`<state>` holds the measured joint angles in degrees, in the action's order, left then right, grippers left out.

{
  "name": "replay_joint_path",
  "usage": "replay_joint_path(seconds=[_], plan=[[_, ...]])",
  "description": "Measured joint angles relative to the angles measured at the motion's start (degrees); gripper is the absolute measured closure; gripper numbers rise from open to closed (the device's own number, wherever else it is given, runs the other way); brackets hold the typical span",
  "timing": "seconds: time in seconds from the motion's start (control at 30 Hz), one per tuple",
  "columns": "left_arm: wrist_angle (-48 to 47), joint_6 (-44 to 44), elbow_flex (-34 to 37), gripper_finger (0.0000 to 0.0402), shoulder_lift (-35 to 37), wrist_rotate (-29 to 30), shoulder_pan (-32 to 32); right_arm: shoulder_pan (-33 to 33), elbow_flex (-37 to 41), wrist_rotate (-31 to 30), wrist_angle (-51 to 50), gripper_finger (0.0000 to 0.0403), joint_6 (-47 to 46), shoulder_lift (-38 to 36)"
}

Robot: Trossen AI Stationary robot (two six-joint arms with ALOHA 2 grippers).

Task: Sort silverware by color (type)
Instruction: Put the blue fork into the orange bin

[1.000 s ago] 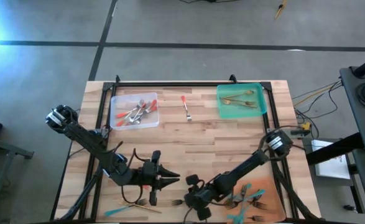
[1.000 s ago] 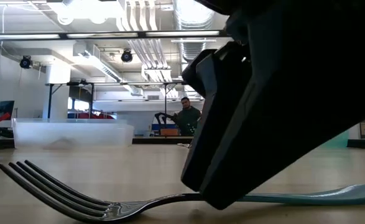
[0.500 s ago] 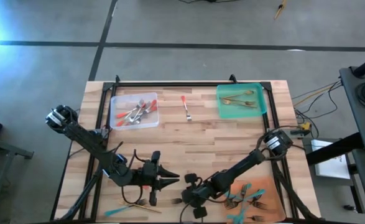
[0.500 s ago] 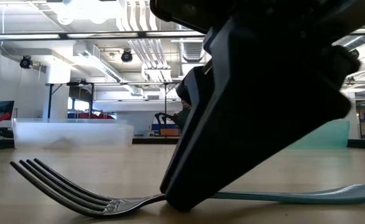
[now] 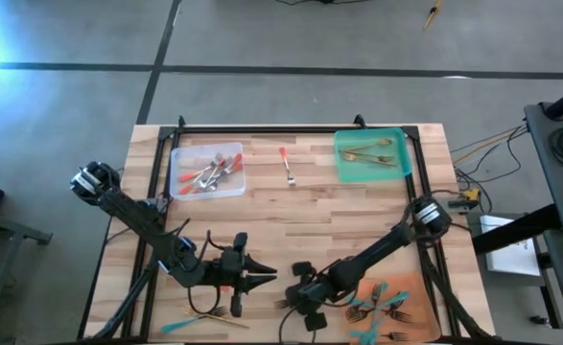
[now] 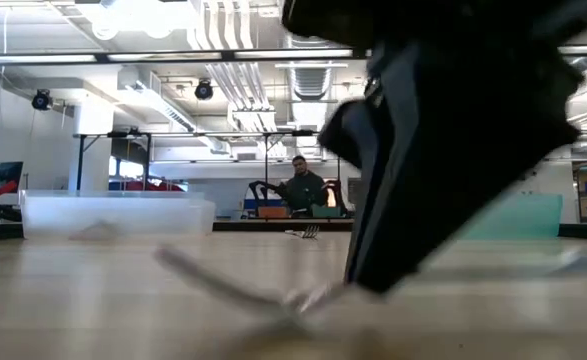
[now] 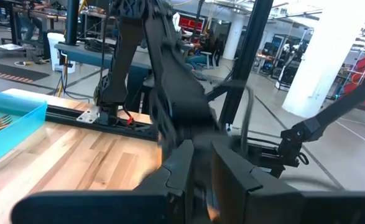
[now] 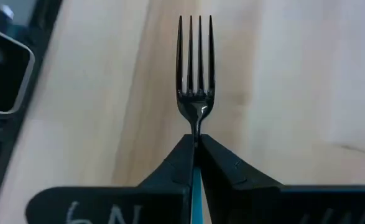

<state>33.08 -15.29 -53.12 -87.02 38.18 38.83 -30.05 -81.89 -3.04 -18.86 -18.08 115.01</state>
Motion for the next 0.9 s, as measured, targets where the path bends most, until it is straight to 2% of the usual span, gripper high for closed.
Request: replay_joint_path(seconds=[0.27, 0.5, 0.7, 0.9], plan=[[-0.6, 0.0, 0.0, 0.0365, 0.0, 0.2, 0.0, -1.3, 0.0, -1.0, -12.4, 0.0393, -5.6, -12.9], [-1.1, -0.2, 0.0, 0.0365, 0.0, 0.3, 0.0, -8.4, 3.8, -2.8, -25.4, 0.0394, -18.6, -20.1], [-1.1, -0.2, 0.0, 0.0365, 0.0, 0.3, 0.0, -17.7, 10.5, -2.5, -25.6, 0.0394, -27.8, -21.9], [-1.0, -0.4, 0.0, 0.0365, 0.0, 0.3, 0.0, -22.8, 13.1, -3.0, -25.7, 0.0394, -35.3, -22.9]])
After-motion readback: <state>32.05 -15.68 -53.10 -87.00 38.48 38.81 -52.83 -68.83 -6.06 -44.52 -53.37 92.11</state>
